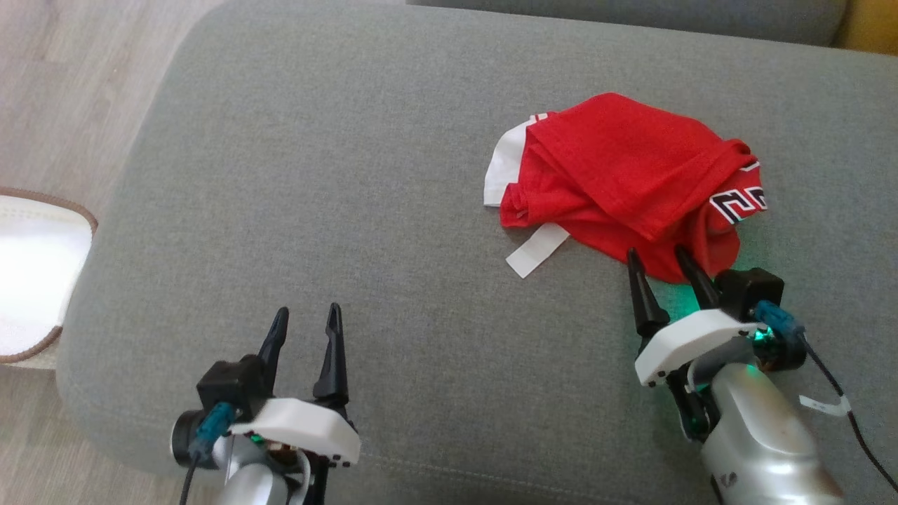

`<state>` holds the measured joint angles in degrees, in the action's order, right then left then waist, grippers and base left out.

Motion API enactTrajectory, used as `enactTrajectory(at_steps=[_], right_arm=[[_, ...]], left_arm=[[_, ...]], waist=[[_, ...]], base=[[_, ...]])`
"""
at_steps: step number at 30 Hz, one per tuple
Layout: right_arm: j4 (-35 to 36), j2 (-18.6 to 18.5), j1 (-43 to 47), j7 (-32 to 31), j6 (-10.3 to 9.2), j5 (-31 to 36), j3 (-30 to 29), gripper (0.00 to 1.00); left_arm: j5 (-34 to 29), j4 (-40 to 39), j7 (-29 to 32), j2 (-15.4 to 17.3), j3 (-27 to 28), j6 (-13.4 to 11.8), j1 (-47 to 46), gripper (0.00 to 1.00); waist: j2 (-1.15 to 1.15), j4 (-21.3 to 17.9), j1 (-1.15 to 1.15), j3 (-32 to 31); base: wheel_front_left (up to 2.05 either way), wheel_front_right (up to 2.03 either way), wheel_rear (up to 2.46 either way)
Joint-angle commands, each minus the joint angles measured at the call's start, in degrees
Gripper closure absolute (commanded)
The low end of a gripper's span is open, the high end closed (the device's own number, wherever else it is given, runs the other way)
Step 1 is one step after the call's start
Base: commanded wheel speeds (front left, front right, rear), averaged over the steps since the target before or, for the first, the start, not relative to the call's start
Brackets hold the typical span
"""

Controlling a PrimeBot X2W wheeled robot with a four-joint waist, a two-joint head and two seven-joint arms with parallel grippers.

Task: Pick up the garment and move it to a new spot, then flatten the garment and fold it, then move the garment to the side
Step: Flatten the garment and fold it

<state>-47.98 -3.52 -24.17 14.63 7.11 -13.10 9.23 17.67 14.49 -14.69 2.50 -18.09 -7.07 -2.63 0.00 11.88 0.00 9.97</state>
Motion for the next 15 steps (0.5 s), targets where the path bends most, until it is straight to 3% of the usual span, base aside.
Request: enactTrajectory(at_steps=[1,9,10,11,13,15], right_arm=[[1.70,0.64,-1.84,0.37,0.37,-0.28,1.08,0.00],[5.52,0.64,-4.00,0.37,0.37,-3.91,2.57,0.00],[5.43,0.64,-4.07,0.37,0.37,-4.29,2.85,0.06],[5.30,0.64,-4.13,0.37,0.37,-4.57,3.09,0.18],[5.14,0.64,-4.34,0.37,0.37,-4.96,3.56,1.00],[5.40,0.64,-4.65,0.37,0.37,-5.34,3.98,1.00]], left_arm=[[0.15,-2.01,-0.31,0.38,1.39,-0.18,-1.94,0.00],[-0.01,-1.55,-0.31,0.38,0.80,-0.06,-2.93,0.00],[-0.01,-1.53,-0.31,0.38,0.70,-0.08,-3.06,0.00],[0.03,-1.51,-0.31,0.38,0.62,-0.11,-3.14,0.00],[0.16,-1.43,-0.31,0.38,0.51,-0.13,-3.19,0.00],[0.27,-1.33,-0.31,0.38,0.48,-0.15,-3.10,0.00]], waist=[[0.00,-0.13,0.00,0.23],[0.00,-0.77,0.00,0.73],[0.00,-0.81,0.00,0.68],[0.00,-0.82,0.00,0.62],[0.00,-0.84,0.00,0.46],[0.00,-0.89,0.00,0.25]], base=[[0.00,0.00,0.00],[0.00,0.00,0.00],[0.00,0.00,0.00],[0.00,0.00,0.00],[0.00,0.00,0.00],[0.00,0.00,0.00]])
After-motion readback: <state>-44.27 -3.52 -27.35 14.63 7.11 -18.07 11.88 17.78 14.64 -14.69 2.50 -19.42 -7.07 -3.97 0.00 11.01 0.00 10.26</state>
